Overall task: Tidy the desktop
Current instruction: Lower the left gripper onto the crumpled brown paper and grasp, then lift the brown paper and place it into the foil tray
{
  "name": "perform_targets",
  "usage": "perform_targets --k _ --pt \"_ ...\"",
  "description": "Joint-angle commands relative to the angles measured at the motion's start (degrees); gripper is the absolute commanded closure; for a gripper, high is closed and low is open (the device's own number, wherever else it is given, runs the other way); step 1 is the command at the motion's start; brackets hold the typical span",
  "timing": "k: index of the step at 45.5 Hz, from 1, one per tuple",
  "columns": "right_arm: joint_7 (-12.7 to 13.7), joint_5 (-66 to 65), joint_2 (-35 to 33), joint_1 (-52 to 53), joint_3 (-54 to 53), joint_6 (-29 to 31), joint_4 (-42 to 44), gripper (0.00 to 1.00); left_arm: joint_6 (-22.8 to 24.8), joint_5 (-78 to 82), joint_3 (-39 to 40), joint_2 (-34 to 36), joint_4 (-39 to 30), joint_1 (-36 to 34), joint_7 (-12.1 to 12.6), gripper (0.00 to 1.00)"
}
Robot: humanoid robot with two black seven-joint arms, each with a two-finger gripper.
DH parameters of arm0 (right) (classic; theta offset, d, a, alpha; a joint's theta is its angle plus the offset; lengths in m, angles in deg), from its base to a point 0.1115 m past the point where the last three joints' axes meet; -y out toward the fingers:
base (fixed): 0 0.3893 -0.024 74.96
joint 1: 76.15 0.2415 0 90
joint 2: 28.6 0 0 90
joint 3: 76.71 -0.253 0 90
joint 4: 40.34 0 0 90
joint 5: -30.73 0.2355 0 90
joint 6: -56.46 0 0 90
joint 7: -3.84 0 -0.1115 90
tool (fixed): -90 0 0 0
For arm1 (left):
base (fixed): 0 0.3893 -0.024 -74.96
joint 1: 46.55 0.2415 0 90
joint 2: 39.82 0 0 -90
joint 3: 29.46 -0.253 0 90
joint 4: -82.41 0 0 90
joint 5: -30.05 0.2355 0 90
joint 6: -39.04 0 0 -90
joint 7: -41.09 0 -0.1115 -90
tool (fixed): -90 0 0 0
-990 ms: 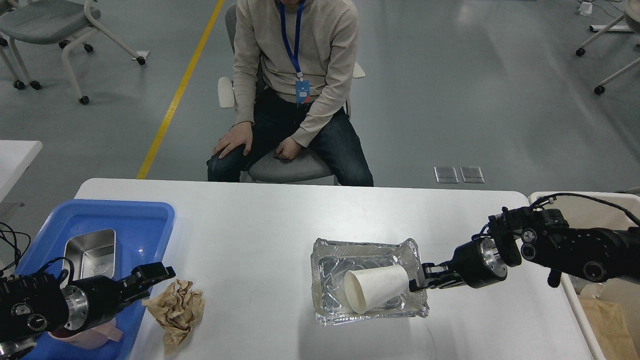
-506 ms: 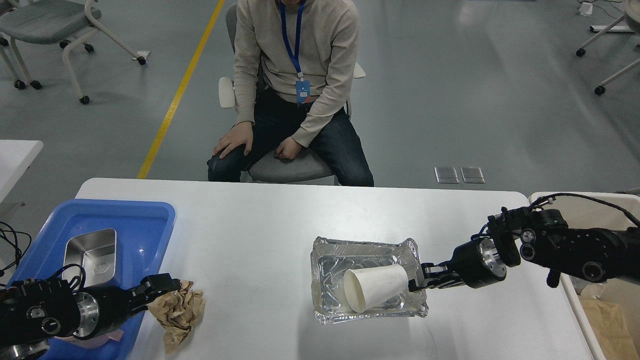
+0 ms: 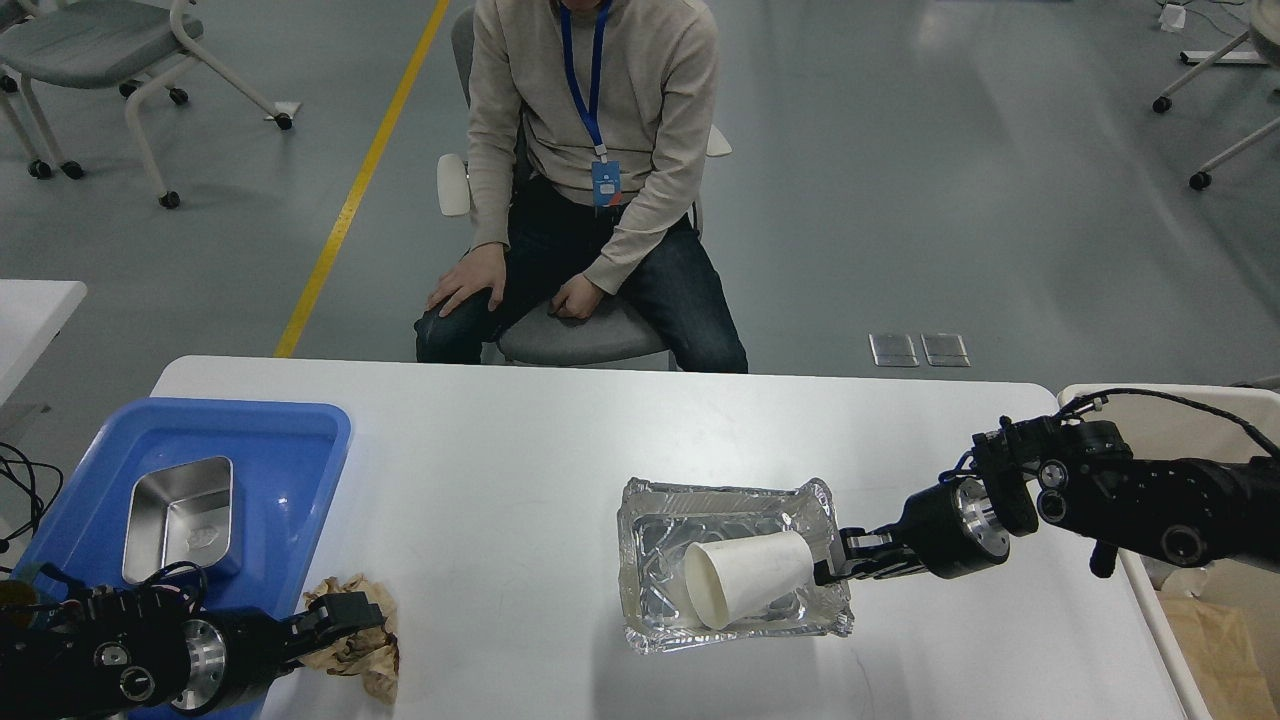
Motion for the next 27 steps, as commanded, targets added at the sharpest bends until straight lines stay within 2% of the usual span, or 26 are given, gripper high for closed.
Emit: perform_targets --k 1,5,9,18,23,27 --pt "0.0 0.0 0.0 0.0 -0.1 0.0 0.0 1.0 -0.3 0.1 -0.1 -0.6 0.0 -0.1 -0.4 0.27" --pt "0.0 0.0 0.0 -0.1 -0.1 -0.1 0.0 1.0 -0.5 0.2 -0.2 -0.6 0.0 -0.1 -0.5 0.3" --pt "0.0 0.0 0.0 -0.1 -0.1 -0.2 0.0 1.0 -0.5 0.4 -0.2 -0.8 -0.2 0.1 -0.9 0.41" --pt "0.0 0.1 0.0 -0.1 -0.2 -0.2 0.0 1.0 -1.0 1.3 -2.6 -1.4 -0.3 0.4 -5.7 0.84" --pt "0.0 0.1 0.1 -0.1 -0.2 -0.2 0.0 1.0 -2.0 1.4 -3.8 -1.3 -0.2 0.3 -8.4 0.97" --pt "0.0 0.1 0.1 0.0 -0.2 -0.2 0.0 1.0 -2.1 1.6 -3.8 -0.9 -0.3 -0.1 -9.0 0.99"
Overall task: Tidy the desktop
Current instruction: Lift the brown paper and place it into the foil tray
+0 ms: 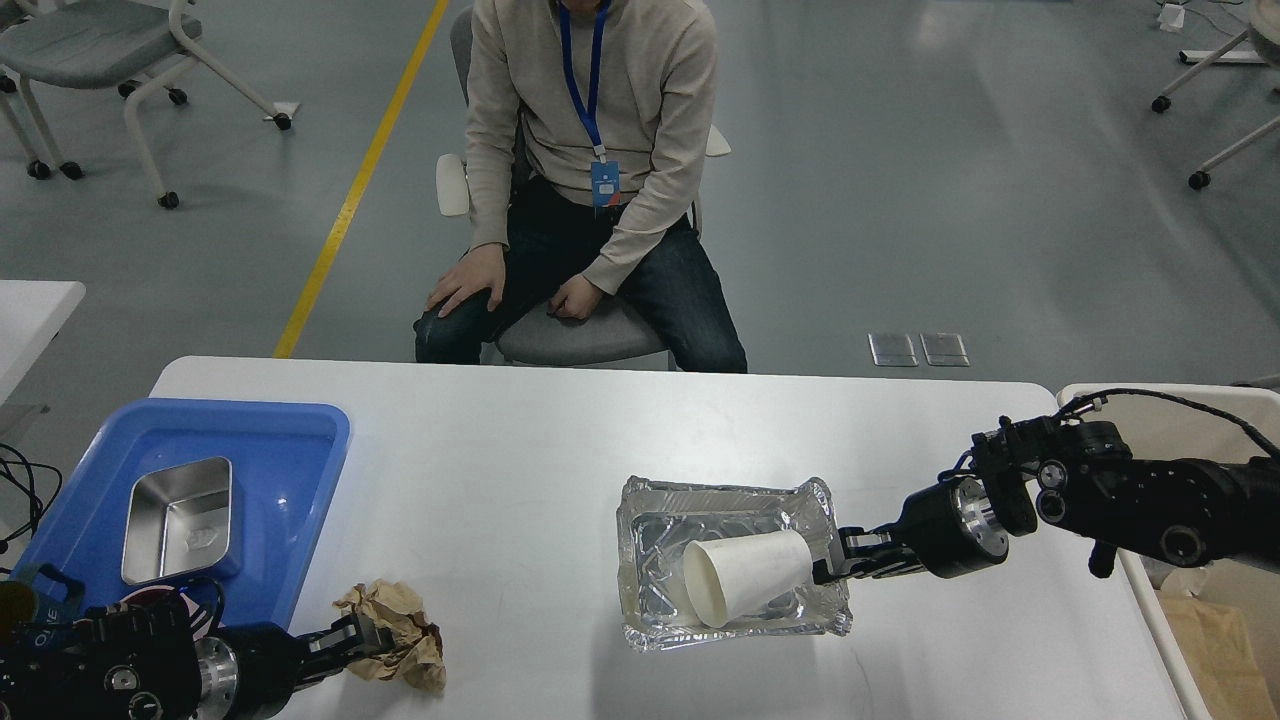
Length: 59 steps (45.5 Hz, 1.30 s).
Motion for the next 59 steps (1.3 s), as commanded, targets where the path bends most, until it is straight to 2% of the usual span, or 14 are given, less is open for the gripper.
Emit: perform_targets --k 1,12,27,38,46,59 --pt "0.1 0.0 0.0 0.1 0.0 0.0 0.1 1.0 -0.2 0.1 -0.1 0.7 -0.2 -0.8 -1.2 0.99" --pt "0.0 0.0 0.0 0.0 0.0 -0.3 0.0 1.0 0.4 0.6 0.0 4.2 -2.4 -7.1 -3.4 0.99" --pt "0.0 0.1 0.0 0.3 0.2 -0.5 -0.1 1.0 4.2 1.2 0.0 12.3 -10.0 -20.2 -3.5 0.99" --pt "0.0 0.3 0.7 0.8 1.0 0.0 0.1 1.0 7.5 1.3 0.3 15.5 -10.9 -26.8 -3.4 0.98" --pt "0.1 0.3 1.3 1.2 1.1 0.0 0.4 1.0 10.7 1.7 1.1 14.0 -12.3 -31.0 -4.5 0.98" --pt "0.1 0.3 1.7 1.8 1.1 0.0 0.3 1.0 11.0 1.6 3.7 1.9 -12.5 -32.1 -4.7 0.97"
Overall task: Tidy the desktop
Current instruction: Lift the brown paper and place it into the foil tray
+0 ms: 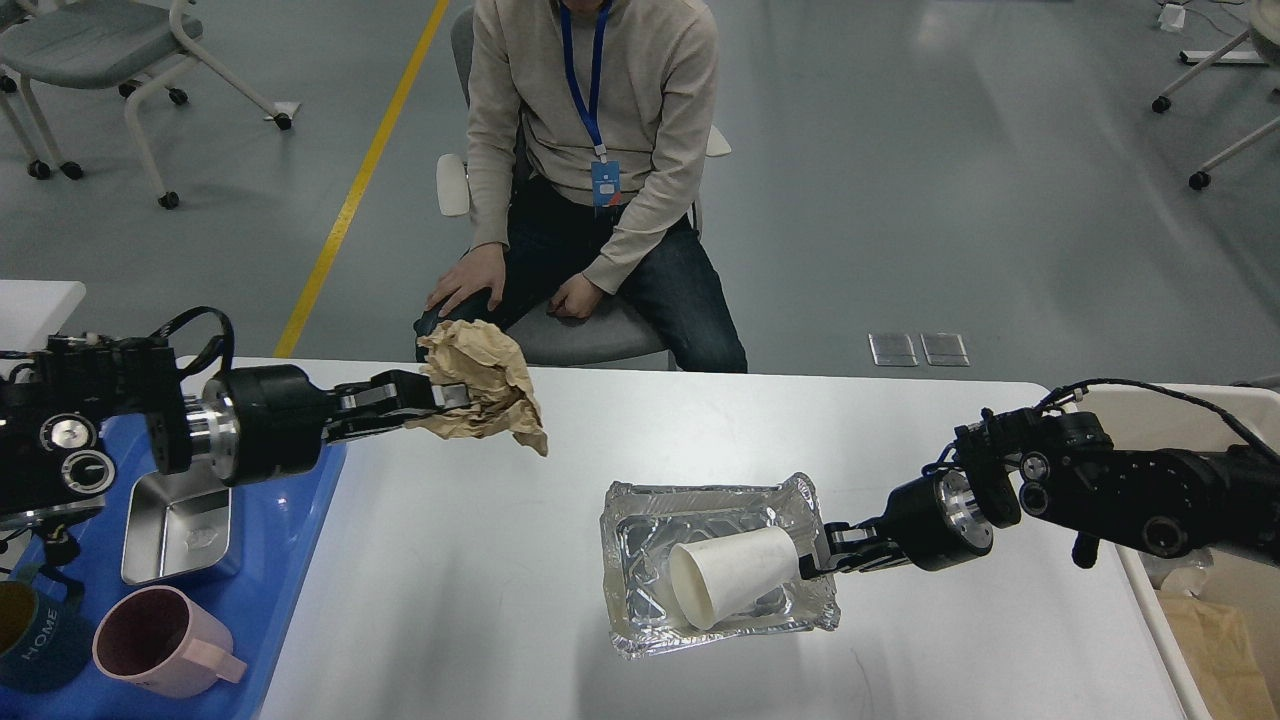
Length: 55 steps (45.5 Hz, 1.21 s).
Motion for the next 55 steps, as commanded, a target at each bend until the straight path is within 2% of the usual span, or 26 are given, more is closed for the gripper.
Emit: perform_targets --k 1,17,29,49,55 --pt "0.0 0.0 -0.1 0.1 0.0 0.0 -0.1 1.0 -0.2 -0.1 0.3 -5.8 0.2 -0.4 0.0 0.97" --pt "0.0 -0.1 0.2 0.0 -0.1 0.0 0.0 1.0 -0.6 -0.5 0.1 -15.0 1.1 -0.1 -0.1 0.95" --pt "0.0 -0.1 -0.1 0.0 -0.1 -0.1 -0.1 1.0 -0.9 -0.6 -0.4 -21.8 5.2 2.5 0.0 0.95" --pt "0.0 -0.2 -0.3 -0.1 -0.2 -0.2 -0.1 1.0 -1.4 -0.5 -2.8 -22.7 6.8 5.4 0.5 0.92" --pt "0.0 -0.2 -0.3 -0.2 -0.3 -0.2 -0.1 1.0 -1.5 -0.7 -3.6 -22.7 6.8 5.6 1.0 0.87"
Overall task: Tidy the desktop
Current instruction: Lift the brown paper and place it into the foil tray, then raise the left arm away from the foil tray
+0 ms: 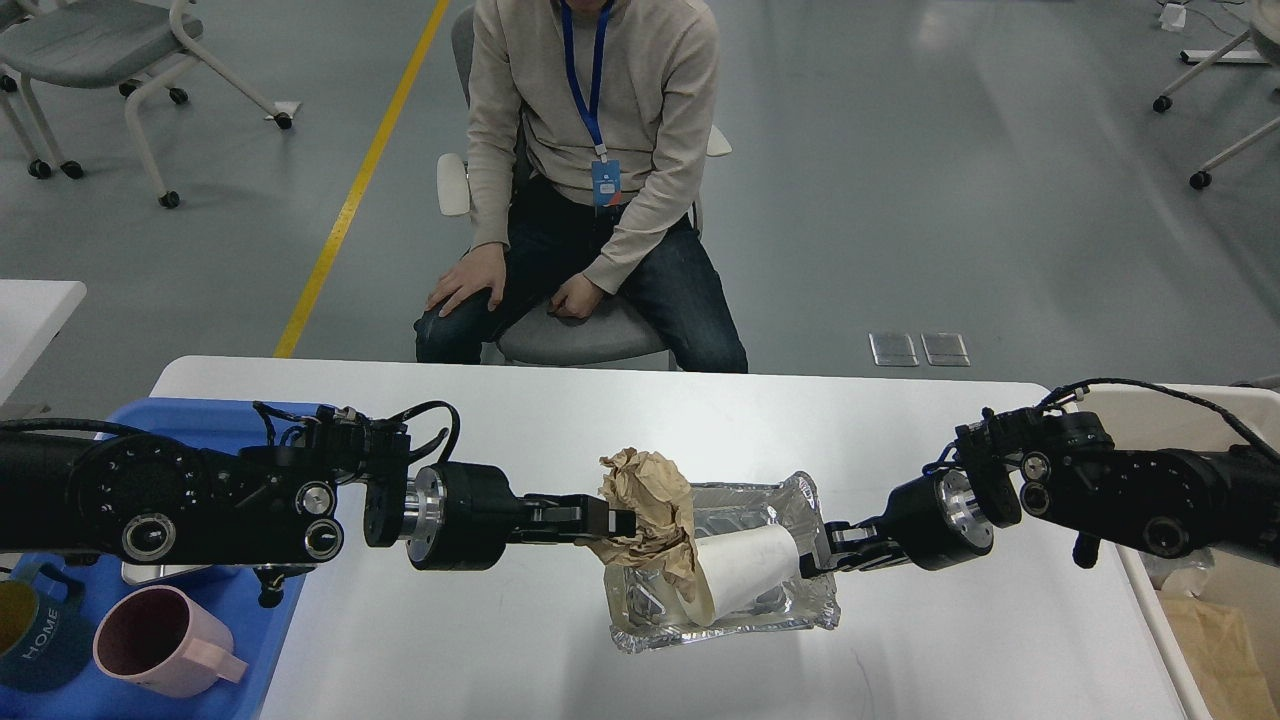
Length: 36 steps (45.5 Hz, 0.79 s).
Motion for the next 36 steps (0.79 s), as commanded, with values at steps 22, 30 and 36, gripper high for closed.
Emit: perform_targets --k 22,30,36 --pt "-0.1 0.0 -0.1 -0.2 -0.3 0.0 0.0 1.0 -0.9 -0.3 0.0 0.5 0.3 1.0 0.4 0.39" --pt "-0.1 0.1 -0.4 -0.3 -0.3 0.0 -0.1 1.0 -2.1 -2.2 2.2 1.6 0.3 0.8 0.4 0.29" --pt "-0.1 0.1 -0.9 -0.3 -0.4 0.0 -0.1 1.0 -4.8 -6.0 6.0 3.8 0.6 0.8 0.4 0.13"
